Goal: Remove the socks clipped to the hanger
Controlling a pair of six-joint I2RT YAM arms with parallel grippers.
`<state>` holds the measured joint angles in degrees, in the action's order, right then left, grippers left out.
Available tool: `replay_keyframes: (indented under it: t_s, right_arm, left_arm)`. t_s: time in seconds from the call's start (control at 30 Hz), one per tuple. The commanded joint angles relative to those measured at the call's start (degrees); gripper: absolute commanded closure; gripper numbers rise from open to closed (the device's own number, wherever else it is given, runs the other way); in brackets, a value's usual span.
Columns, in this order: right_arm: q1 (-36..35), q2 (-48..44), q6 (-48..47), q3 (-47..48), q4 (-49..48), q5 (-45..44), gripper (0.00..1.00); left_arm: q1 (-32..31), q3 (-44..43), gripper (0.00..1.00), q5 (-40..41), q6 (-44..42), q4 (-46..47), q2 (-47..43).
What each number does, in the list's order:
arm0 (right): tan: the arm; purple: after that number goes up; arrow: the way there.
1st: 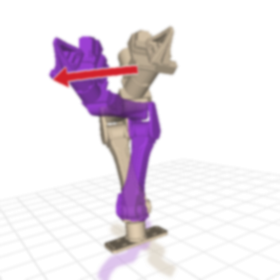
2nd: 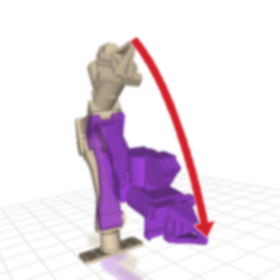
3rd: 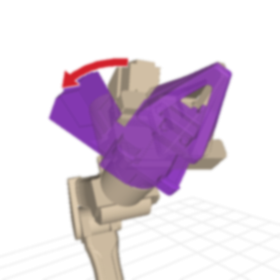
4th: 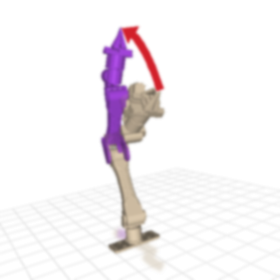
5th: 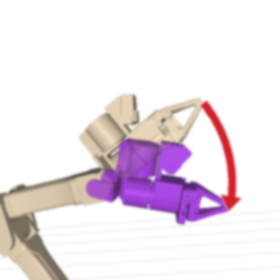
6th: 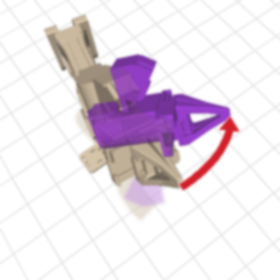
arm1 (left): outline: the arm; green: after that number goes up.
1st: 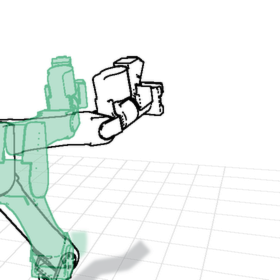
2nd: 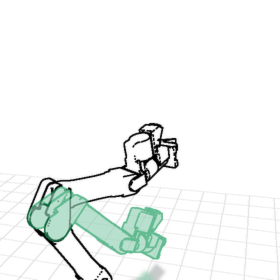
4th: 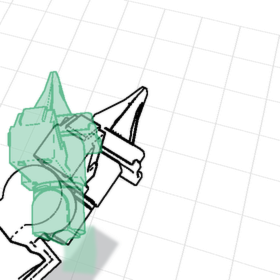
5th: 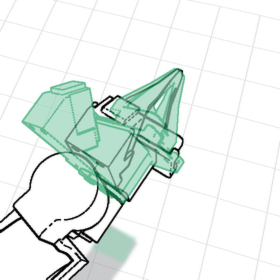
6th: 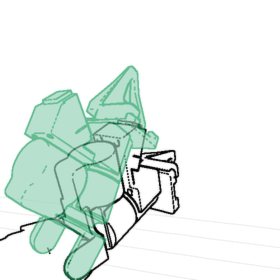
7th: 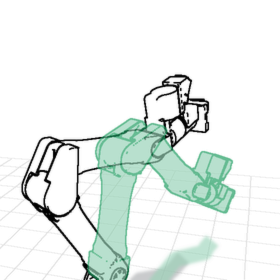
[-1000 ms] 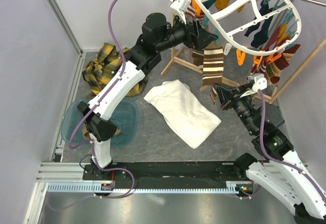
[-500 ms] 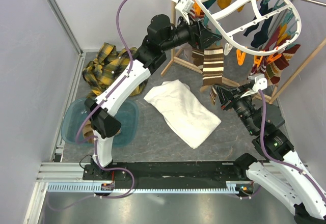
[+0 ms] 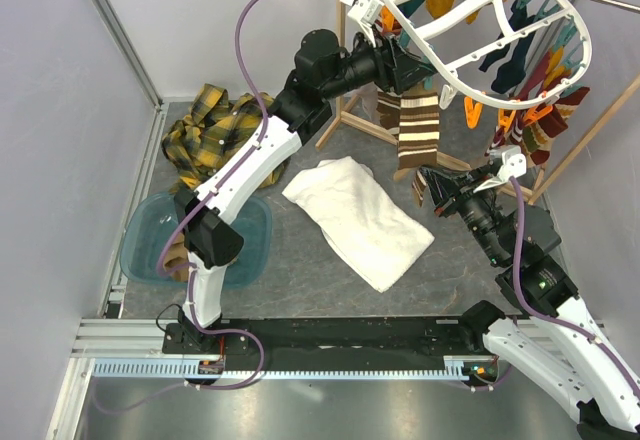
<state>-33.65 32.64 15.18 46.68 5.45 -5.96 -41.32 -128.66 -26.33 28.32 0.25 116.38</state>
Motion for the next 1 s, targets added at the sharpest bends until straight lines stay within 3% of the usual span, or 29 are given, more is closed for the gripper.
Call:
replay_keyframes:
  t_s: [0.0,0.07,0.17,0.2,0.3,0.47,0.53,0.57,0.67,0.87,0.97]
  right_arm:
    - [-0.1,-0.91,0.29,0.35,-0.8,-0.11,1.0]
    - [-0.19,-0.92,0.29,0.35,-0.8,-0.02,1.0]
    - [-0.19,-0.74,0.64,0.7,-0.8,-0.02,1.0]
    - [-0.19,-0.74,0.73,0.87,-0.8,0.07,1.0]
    - [-0.1,-0.56,1.52,1.14,-0.44,0.42,1.0]
    - [-0.19,-1.0,1.52,1.75,2.53,0.07,1.0]
    - [-0.19,-1.53,1.08,2.28,3.77,0.06,1.0]
    - [-0.19,-1.88,0.82,2.54,5.08,0.07,1.0]
    - [-0.19,-2.5,-0.41,4.38,7.98,0.77,1.0]
    - [-0.19,-3.38,-0.5,6.23,11.95,4.71,0.96]
    - [-0.19,-0.14,1.16,10.52,15.37,8.84,0.91]
  left_arm:
    - [0.1,-1.77,0.34,-2.41,4.55,5.89,0.17]
    - [0.1,-1.77,0.38,-2.85,5.26,6.69,0.52]
    - [0.1,-1.86,0.55,-2.77,5.87,7.31,0.52]
    - [0.1,-1.86,0.72,-2.68,5.96,7.31,0.43]
    - [0.1,-1.51,0.98,-2.24,6.14,5.99,0.08]
    - [0.1,3.5,0.98,-2.59,5.53,5.9,-2.02]
    - [0.1,6.47,0.93,-2.41,5.0,5.55,-3.08]
    - [0.1,7.54,0.73,-1.72,4.56,5.29,-4.39]
    - [0.19,11.41,0.42,-0.49,3.24,4.94,-6.59]
    - [0.28,19.4,0.26,3.99,-1.93,2.21,-13.62]
    - [0.28,25.46,0.24,6.89,-5.98,0.54,-18.54]
